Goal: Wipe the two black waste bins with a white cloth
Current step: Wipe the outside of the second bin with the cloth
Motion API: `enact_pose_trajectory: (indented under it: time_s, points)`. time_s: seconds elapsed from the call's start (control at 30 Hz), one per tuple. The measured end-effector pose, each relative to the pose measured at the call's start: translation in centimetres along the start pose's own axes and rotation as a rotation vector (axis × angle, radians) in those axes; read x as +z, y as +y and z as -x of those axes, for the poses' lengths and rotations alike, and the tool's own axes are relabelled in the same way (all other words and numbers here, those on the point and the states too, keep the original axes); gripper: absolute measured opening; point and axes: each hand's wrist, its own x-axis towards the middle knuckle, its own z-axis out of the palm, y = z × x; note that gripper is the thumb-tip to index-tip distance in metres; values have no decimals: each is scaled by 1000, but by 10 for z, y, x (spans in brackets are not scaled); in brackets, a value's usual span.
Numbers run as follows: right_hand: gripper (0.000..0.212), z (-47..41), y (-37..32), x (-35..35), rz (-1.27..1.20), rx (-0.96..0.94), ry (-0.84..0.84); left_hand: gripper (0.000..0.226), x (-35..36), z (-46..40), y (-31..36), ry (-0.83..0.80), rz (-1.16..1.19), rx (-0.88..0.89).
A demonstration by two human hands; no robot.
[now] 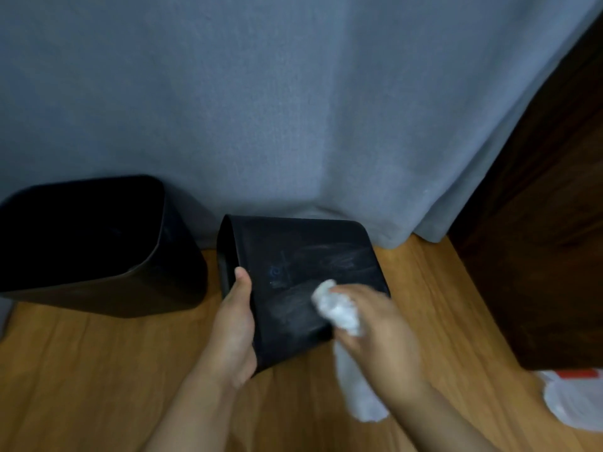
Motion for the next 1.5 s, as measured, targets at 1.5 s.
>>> enact_pose_trajectory:
  time_s: [1.5]
  points:
    - [14, 6, 61, -10, 39, 279, 94, 54, -4, -8, -9, 44, 7, 49]
